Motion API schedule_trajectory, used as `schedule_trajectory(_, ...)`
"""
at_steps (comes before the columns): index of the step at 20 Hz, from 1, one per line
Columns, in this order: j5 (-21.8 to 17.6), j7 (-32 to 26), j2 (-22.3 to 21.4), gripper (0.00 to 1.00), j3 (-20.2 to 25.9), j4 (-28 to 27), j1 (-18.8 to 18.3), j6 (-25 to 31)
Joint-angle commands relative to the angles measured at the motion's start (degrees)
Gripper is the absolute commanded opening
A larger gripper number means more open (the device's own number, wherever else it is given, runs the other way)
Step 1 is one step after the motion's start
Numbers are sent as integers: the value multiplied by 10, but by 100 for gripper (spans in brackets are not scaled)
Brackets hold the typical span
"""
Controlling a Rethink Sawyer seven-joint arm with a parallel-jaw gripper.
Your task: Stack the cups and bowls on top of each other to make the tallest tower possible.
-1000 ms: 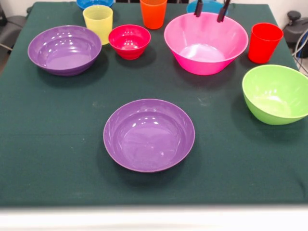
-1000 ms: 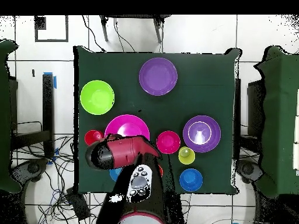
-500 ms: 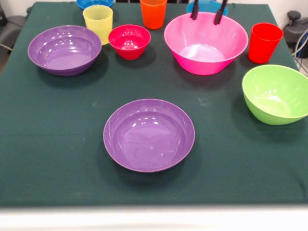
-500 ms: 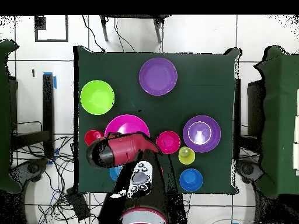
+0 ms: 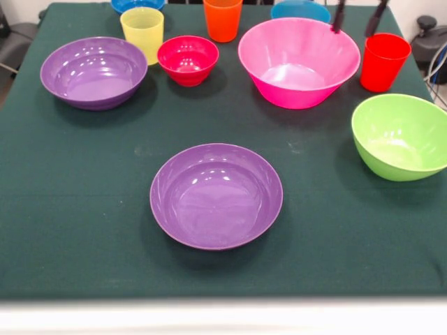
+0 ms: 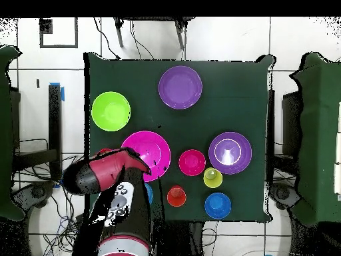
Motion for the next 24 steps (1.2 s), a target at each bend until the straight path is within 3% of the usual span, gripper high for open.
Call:
schedule_trajectory(1, 36, 48, 36, 100, 48, -50, 30, 75)
schedule_trajectory(7, 38, 50, 66, 100, 37, -55, 40, 44)
schedule_trajectory(14, 22, 66, 129, 100, 4, -80, 65, -15)
schedule_trajectory(24, 37, 80, 181, 100, -14, -109, 84, -59)
